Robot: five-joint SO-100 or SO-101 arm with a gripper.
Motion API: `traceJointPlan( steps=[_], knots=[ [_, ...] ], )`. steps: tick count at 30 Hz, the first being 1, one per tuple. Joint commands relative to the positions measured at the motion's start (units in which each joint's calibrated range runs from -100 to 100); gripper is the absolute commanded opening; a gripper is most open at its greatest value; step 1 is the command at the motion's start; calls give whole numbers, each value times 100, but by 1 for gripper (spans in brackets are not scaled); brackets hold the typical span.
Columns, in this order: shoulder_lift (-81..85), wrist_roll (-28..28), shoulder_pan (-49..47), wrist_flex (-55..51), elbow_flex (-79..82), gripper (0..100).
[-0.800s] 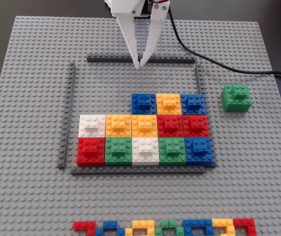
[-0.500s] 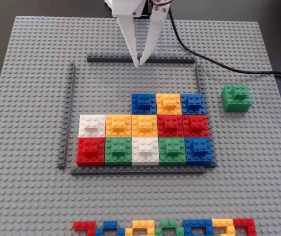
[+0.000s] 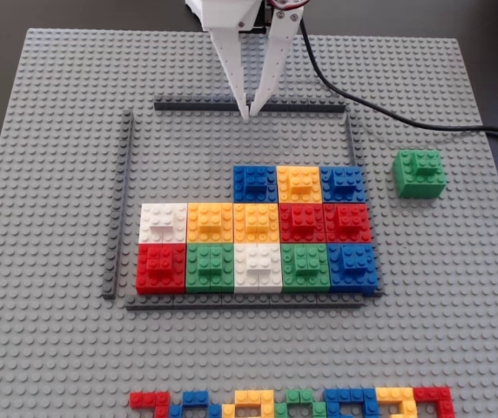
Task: Grab the cube and place it into the grid
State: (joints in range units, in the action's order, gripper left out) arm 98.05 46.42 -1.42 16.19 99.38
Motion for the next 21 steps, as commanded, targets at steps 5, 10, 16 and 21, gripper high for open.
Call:
traceJointPlan(
  steps=[5,10,16,21],
  knots=[
    [195,-15,-46,81,16,0],
    [195,-34,-82,-2,-192,0],
    [195,-83,-164,-290,-763,0],
    [-80,-137,-193,-554,-1542,0]
  ],
)
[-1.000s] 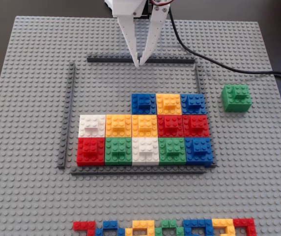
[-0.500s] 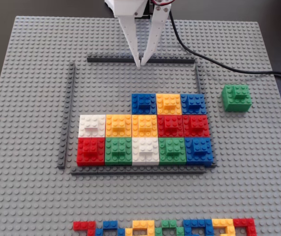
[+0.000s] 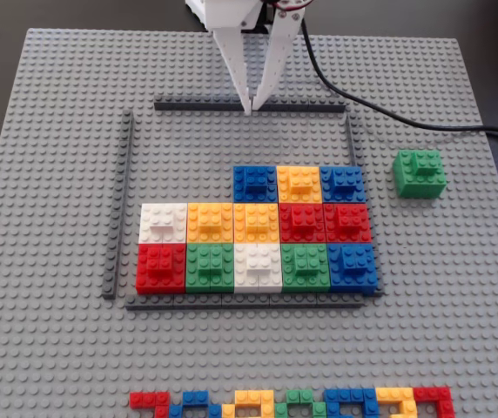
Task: Grab the cube and place it into the grid
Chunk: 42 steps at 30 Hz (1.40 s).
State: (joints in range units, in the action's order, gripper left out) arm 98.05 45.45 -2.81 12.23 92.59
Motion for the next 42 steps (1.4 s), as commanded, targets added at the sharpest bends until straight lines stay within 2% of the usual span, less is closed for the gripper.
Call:
traceJointPlan(
  steps=[1,16,33,42],
  knots=[
    [-183,-49,-62,-212,-1044,0],
    [-2169,-274,-828,-740,-3835,1],
    [-6503,-1451,-1940,-1199,-7795,1],
    [-8386,-1802,-2699,-1272,-9544,1]
  ],
)
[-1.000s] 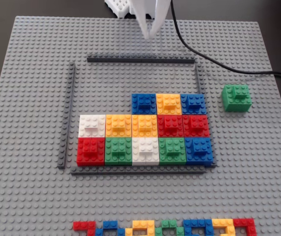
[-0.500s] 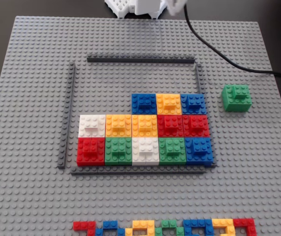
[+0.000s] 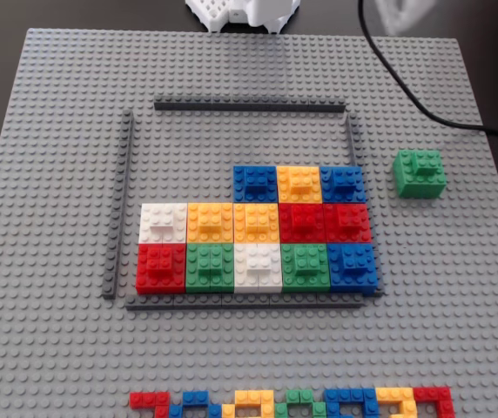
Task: Grab the cube and place it into the grid
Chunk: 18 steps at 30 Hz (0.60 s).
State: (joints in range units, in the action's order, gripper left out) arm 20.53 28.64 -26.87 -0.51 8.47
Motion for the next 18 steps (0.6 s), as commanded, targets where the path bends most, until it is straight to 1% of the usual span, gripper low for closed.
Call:
traceJointPlan(
  steps=[1,9,16,18],
  knots=[
    [-849,-151,-367,12,-1305,1],
    [-2792,-117,-536,-149,-3108,1],
    [-3497,34,-396,-154,-3344,3],
    [-3618,10,-359,-134,-3280,8]
  ],
)
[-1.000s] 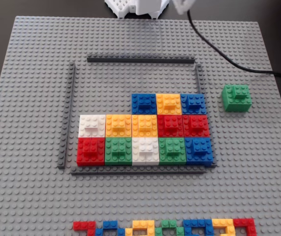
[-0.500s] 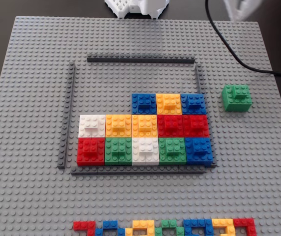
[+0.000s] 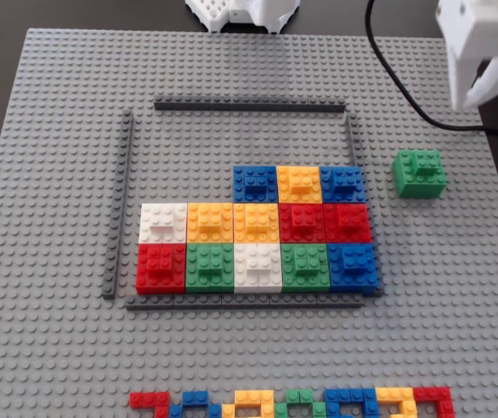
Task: Grab the cube and place it into the grid
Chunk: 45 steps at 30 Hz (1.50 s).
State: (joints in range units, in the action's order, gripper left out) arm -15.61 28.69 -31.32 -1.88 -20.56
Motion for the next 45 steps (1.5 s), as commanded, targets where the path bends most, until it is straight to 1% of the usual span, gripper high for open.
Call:
traceJointPlan(
  steps=[1,4,8,20,45],
  knots=[
    [-39,-39,108,37,-286,12],
    [-64,-132,189,120,67,21],
    [-107,-142,292,261,348,27],
    [-486,-44,395,379,557,26],
    [-787,-63,498,564,611,25]
  ],
)
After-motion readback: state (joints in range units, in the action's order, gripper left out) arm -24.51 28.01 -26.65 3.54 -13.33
